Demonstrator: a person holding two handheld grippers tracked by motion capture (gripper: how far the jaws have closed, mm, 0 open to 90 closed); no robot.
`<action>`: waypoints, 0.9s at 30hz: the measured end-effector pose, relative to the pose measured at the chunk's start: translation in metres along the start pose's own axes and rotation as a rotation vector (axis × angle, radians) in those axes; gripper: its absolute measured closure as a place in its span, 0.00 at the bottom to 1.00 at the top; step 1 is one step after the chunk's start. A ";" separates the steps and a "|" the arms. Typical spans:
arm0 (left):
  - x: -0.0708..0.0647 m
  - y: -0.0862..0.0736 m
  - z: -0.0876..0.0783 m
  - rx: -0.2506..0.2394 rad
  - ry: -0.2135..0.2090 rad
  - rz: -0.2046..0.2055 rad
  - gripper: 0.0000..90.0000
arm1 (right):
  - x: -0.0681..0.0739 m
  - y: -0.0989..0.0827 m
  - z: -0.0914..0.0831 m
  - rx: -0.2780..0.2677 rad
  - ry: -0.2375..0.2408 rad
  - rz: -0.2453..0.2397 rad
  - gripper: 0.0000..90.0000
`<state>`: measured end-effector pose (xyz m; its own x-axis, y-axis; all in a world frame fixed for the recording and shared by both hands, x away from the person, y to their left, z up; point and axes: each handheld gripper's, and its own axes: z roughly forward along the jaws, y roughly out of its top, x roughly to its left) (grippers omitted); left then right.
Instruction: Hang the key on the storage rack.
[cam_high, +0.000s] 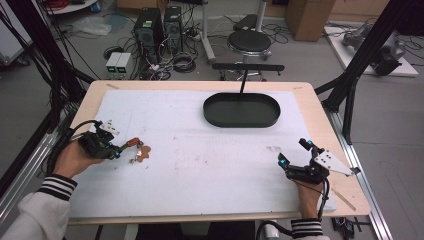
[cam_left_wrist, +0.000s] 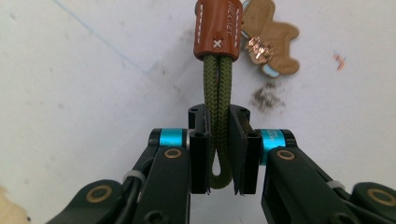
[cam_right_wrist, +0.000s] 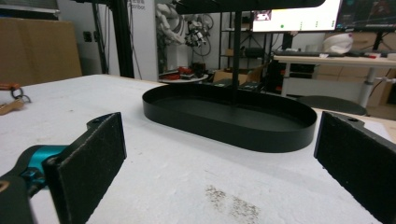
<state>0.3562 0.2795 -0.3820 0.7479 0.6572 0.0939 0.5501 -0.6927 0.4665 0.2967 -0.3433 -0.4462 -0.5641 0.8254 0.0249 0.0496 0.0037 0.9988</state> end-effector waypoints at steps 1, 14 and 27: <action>-0.001 0.002 -0.001 -0.017 0.000 0.004 0.88 | 0.000 0.000 0.000 0.000 0.000 0.000 0.01; -0.015 0.052 -0.011 -0.201 -0.104 0.084 0.88 | 0.016 0.046 0.022 0.034 0.146 -0.056 0.01; -0.041 0.101 -0.010 -0.326 -0.251 0.184 0.88 | 0.036 0.091 0.058 0.071 0.337 -0.106 0.01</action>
<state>0.3777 0.1854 -0.3301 0.9114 0.4116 0.0034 0.2840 -0.6347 0.7186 0.3289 -0.2805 -0.3565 -0.8084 0.5861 -0.0541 0.0266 0.1282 0.9914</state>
